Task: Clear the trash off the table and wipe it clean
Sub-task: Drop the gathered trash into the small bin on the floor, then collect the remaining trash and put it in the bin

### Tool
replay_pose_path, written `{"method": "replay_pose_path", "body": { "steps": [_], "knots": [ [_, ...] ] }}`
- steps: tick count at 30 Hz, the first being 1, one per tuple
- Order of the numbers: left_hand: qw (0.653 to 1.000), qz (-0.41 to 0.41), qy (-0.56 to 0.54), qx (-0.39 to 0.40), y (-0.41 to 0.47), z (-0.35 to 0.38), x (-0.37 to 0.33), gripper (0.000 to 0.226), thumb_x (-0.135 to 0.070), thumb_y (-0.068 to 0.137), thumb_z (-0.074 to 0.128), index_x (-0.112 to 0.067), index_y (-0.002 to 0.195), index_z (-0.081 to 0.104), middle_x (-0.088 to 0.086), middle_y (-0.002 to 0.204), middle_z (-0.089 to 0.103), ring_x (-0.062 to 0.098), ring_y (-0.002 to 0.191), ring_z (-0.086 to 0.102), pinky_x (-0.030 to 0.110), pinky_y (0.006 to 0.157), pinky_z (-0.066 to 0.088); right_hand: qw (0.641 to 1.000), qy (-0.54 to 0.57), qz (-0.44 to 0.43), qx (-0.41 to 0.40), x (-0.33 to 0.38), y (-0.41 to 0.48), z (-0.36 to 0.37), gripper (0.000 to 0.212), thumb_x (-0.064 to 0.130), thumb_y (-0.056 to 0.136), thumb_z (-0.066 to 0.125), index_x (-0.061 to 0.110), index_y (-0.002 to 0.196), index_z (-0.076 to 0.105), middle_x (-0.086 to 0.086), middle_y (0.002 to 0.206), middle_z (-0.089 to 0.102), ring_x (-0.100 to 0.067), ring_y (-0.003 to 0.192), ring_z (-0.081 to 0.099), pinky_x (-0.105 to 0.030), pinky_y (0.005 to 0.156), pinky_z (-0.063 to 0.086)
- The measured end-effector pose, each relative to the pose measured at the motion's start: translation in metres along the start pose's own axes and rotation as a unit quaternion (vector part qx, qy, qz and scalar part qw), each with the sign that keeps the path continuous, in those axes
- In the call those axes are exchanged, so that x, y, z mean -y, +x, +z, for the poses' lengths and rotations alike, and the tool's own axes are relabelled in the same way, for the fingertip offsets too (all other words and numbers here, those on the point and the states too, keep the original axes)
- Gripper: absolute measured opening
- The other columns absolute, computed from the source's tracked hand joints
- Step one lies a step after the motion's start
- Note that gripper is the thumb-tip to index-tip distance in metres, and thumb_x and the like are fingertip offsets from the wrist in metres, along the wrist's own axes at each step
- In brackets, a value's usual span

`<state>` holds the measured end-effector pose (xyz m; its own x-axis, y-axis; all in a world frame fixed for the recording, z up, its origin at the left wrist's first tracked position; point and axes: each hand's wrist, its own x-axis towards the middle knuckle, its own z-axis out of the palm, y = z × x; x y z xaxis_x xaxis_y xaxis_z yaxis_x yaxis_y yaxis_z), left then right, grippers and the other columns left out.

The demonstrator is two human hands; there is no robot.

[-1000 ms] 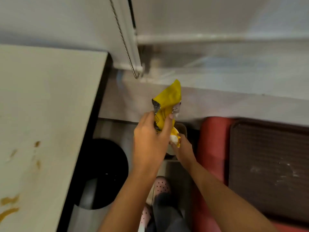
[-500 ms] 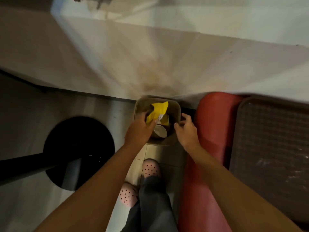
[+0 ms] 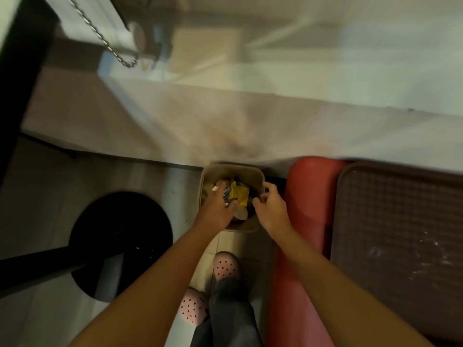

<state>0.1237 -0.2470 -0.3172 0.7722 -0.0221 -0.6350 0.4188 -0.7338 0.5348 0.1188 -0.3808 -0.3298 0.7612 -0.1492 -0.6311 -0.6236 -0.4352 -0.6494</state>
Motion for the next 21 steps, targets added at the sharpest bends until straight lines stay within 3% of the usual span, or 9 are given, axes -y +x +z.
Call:
{"method": "replay_pose_path", "body": {
  "steps": [3, 9, 12, 14, 18, 21],
  "knots": [
    [1.0, 0.007, -0.011, -0.017, -0.018, -0.009, -0.01, 0.059, -0.028, 0.095, 0.049, -0.017, 0.147, 0.022, 0.007, 0.145, 0.037, 0.022, 0.13, 0.04, 0.037, 0.106, 0.037, 1.0, -0.006, -0.014, -0.005, 0.018, -0.013, -0.01, 0.048, 0.013, 0.092, 0.052, 0.011, 0.137, 0.037, -0.013, 0.12, 0.055, -0.024, 0.108, 0.053, -0.024, 0.08, 0.038],
    [0.995, 0.032, -0.045, -0.078, -0.063, -0.043, -0.037, 0.05, -0.026, 0.097, 0.046, -0.02, 0.144, 0.03, 0.003, 0.144, 0.039, 0.018, 0.13, 0.04, 0.033, 0.107, 0.035, 0.999, -0.022, -0.049, -0.002, 0.055, -0.051, -0.03, 0.047, 0.009, 0.093, 0.05, 0.01, 0.137, 0.036, -0.013, 0.122, 0.055, -0.019, 0.099, 0.054, -0.021, 0.077, 0.039],
    [0.987, 0.041, -0.094, -0.121, -0.091, -0.061, -0.051, 0.045, -0.025, 0.097, 0.047, -0.02, 0.141, 0.037, 0.001, 0.138, 0.044, 0.014, 0.124, 0.045, 0.029, 0.104, 0.038, 0.997, -0.028, -0.072, -0.005, 0.069, -0.075, -0.042, 0.045, 0.007, 0.093, 0.05, 0.009, 0.136, 0.037, -0.012, 0.12, 0.054, -0.014, 0.087, 0.052, -0.006, 0.063, 0.038],
    [0.981, 0.05, -0.125, -0.136, -0.11, -0.073, -0.059, 0.043, -0.023, 0.096, 0.048, -0.019, 0.138, 0.04, 0.0, 0.134, 0.048, 0.011, 0.119, 0.049, 0.023, 0.1, 0.04, 0.996, -0.018, -0.084, -0.012, 0.081, -0.091, -0.048, 0.043, 0.007, 0.093, 0.051, 0.009, 0.135, 0.04, -0.012, 0.117, 0.054, -0.014, 0.085, 0.052, -0.004, 0.057, 0.04],
    [0.974, 0.084, -0.137, -0.157, -0.148, -0.102, -0.072, 0.038, -0.019, 0.095, 0.049, -0.02, 0.133, 0.047, -0.003, 0.131, 0.049, 0.007, 0.116, 0.049, 0.007, 0.089, 0.034, 0.992, -0.008, -0.122, -0.012, 0.115, -0.123, -0.057, 0.04, 0.007, 0.092, 0.052, 0.009, 0.131, 0.044, -0.006, 0.11, 0.055, -0.014, 0.086, 0.054, -0.01, 0.062, 0.04],
    [0.967, 0.114, -0.13, -0.186, -0.177, -0.129, -0.077, 0.034, -0.017, 0.095, 0.049, -0.019, 0.129, 0.05, -0.003, 0.127, 0.051, 0.006, 0.113, 0.049, 0.005, 0.087, 0.031, 0.987, -0.01, -0.161, -0.011, 0.145, -0.151, -0.061, 0.036, 0.006, 0.092, 0.052, 0.01, 0.128, 0.048, -0.004, 0.108, 0.056, -0.013, 0.087, 0.054, -0.012, 0.071, 0.041]
  ]
}}
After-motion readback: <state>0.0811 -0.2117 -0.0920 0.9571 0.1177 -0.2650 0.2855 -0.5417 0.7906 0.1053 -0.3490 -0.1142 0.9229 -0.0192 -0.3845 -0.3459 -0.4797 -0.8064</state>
